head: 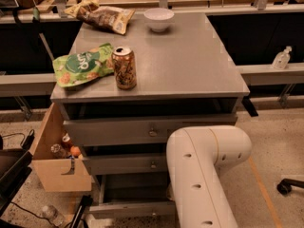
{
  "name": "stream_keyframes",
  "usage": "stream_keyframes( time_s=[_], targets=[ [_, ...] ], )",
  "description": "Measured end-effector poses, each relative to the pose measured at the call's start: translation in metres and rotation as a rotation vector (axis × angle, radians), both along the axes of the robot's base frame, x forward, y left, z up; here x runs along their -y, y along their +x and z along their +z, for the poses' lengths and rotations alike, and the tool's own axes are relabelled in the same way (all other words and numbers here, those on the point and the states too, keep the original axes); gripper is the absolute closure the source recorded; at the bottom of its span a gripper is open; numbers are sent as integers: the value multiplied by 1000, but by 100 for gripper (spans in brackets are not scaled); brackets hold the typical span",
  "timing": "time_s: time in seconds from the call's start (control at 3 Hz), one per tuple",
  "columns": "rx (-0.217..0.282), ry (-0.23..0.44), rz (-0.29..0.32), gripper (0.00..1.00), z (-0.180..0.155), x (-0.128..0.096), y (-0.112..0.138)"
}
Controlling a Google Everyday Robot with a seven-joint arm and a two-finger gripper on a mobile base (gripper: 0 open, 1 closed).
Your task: Open bottom drawer
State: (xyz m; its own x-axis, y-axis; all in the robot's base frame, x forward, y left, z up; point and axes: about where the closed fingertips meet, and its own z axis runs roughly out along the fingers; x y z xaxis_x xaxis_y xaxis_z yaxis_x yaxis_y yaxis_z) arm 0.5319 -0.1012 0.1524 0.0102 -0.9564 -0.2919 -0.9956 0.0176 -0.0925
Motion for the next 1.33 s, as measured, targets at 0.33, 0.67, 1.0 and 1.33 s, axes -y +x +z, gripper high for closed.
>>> stream_keyframes(
  time_s=[0.33,0.67,1.0,1.33],
  targets=[
    [-28,-4,5,100,6,-1,-12],
    [-98,24,15,100,18,-4,-46],
    [-98,24,15,100,18,-4,-46],
    [-29,-4,-6,100,12,3,-15]
  ],
)
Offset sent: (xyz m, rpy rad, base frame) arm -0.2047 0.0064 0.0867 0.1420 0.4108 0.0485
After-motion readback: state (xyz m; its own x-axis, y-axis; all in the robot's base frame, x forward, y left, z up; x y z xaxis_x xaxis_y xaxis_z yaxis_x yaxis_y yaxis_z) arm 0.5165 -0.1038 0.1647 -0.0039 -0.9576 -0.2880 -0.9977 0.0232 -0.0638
